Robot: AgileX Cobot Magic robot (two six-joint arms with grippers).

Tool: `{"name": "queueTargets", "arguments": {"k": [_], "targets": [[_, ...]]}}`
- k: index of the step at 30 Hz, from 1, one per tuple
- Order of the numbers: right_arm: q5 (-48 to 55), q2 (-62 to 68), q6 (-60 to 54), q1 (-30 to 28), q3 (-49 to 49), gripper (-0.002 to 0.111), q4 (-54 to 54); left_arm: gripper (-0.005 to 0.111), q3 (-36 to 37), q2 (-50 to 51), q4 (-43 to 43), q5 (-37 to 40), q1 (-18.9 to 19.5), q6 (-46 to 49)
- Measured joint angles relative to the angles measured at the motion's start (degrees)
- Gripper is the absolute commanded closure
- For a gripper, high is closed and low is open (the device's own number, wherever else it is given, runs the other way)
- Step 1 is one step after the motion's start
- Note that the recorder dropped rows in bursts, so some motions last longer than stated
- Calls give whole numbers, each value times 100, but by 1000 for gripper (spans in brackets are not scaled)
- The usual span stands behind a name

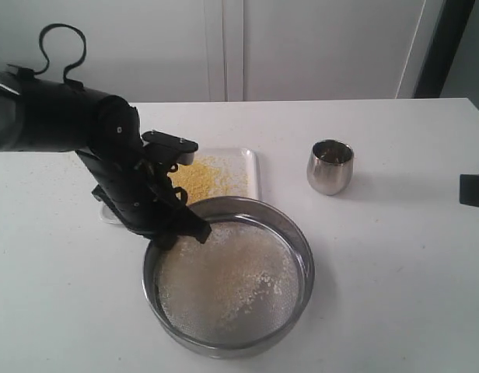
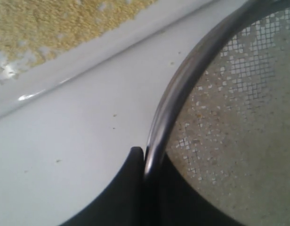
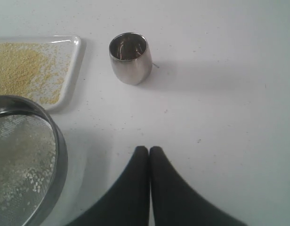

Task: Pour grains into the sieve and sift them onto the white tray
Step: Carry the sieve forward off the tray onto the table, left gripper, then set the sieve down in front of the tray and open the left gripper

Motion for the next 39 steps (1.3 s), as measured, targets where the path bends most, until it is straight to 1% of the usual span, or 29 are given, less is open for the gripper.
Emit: {"name": "queueTargets", "arguments": {"k": [4, 9, 17, 26, 39], "targets": [[0, 0, 0, 0, 0, 108, 0, 107, -64, 184, -62, -9, -105, 24], [0, 0, 0, 0, 0, 108, 0, 107, -361, 379, -242, -28, -167, 39], [0, 0, 0, 0, 0, 108, 0, 107, -689, 696, -720, -47, -289, 445], [0, 0, 0, 0, 0, 108, 0, 107, -725, 953, -730, -139, -303, 473], [0, 0, 0, 0, 0, 108, 0, 107, -737, 961, -744, -197, -303, 473]]}}
